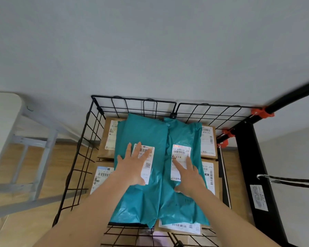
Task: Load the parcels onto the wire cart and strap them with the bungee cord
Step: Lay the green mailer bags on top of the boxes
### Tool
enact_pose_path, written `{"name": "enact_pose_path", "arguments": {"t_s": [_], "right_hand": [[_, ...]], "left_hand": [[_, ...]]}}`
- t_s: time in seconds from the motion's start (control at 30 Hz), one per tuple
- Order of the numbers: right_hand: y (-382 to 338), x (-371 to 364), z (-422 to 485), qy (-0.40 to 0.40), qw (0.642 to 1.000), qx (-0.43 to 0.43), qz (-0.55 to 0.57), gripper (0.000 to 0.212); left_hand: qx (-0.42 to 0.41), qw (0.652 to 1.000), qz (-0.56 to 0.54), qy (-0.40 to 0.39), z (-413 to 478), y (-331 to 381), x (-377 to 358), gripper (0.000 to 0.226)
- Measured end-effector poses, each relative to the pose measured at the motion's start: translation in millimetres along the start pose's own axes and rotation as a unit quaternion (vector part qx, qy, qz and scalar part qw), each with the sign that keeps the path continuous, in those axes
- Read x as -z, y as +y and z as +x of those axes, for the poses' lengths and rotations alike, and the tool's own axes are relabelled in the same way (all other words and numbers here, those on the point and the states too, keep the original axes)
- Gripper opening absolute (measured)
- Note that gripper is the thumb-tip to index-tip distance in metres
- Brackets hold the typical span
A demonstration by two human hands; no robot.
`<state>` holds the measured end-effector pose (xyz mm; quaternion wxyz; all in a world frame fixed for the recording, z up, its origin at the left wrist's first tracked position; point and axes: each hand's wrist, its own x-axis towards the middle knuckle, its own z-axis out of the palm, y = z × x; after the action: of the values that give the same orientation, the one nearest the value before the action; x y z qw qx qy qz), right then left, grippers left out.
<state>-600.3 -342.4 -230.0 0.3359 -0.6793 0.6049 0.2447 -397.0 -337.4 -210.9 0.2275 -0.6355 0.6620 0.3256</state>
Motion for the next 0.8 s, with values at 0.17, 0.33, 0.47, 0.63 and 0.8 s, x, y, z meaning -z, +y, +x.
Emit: {"name": "enact_pose_path", "arguments": {"t_s": [0.17,0.33,0.47,0.63,0.8], "right_hand": [[-28.1,1.8,-36.3,0.099,0.991,0.004,0.089,0.066],[-85.3,7.3,-79.4,0.171,0.968,0.049,0.178,0.051],[-145.2,3.3,-114.4,0.198,0.958,0.101,0.181,0.043],[-223.6,-11.9,-156.1,0.223,0.948,0.14,0.177,0.038],[-309.5,-39.1,-185.5,0.243,0.94,0.178,0.158,0.035]], "left_hand": [[-0.047,0.995,-0.017,0.085,-41.6,-16.4,16.6,0.077],[-0.06,0.979,-0.077,0.178,-98.0,-54.3,26.2,0.058],[-0.062,0.964,-0.082,0.244,-152.3,-97.6,26.8,0.051],[-0.042,0.955,-0.059,0.288,-222.1,-164.9,22.4,0.048],[-0.01,0.947,-0.068,0.313,-289.1,-245.1,-1.3,0.046]]}}
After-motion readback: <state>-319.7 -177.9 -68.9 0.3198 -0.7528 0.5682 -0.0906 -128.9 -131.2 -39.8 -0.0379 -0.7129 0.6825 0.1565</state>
